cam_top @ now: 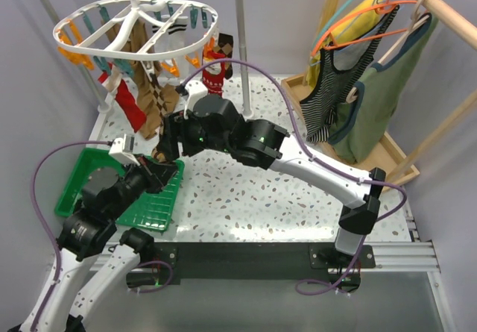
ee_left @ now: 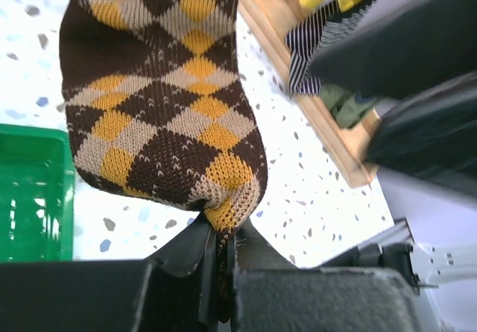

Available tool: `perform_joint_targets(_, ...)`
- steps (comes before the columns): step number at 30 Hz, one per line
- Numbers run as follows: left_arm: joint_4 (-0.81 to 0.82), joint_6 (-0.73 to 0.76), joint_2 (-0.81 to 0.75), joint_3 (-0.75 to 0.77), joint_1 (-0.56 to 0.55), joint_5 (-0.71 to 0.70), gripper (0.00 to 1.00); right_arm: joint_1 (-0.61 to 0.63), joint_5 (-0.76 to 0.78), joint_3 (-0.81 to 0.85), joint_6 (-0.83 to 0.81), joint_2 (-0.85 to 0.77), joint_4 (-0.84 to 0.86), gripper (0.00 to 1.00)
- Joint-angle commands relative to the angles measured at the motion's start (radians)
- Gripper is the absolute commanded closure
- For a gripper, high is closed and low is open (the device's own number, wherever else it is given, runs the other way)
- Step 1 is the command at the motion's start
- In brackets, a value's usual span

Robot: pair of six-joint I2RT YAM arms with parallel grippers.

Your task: Remove the socks clipped to the hanger

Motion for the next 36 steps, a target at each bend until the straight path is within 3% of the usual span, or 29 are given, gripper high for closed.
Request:
perform_joint_targets(1, 0.055, -0.011, 0.074, -0.016, 0.003, 0.101, 1.0, 0.001, 0.212, 0.151, -0.238, 0.032, -0.171, 0.32)
perform_joint_targets(8, 0.106, -0.044, 0.043, -0.078, 0.003, 0.06, 1.0, -0.005, 0.33, 0.294, -0.399, 0.093, -0.132, 0.34)
perform_joint_targets(13, 0.071, -0.015, 0.068, -0.041, 0.003, 0.049, 1.0, -0.005, 0.307, 0.347, -0.453, 0.136, -0.027, 0.36)
perform_joint_targets(28, 0.107, -0.091, -0.03, -0.082, 0.005, 0.228, 1.0, -0.005, 0.361, 0.49, -0.553, 0.277, 0.259, 0.34)
perform_joint_targets(36, 0.089, -0.079, -0.052, -0.062, 0.003, 0.236, 1.0, -0.005, 0.391, 0.55, -0.662, 0.363, 0.388, 0.36)
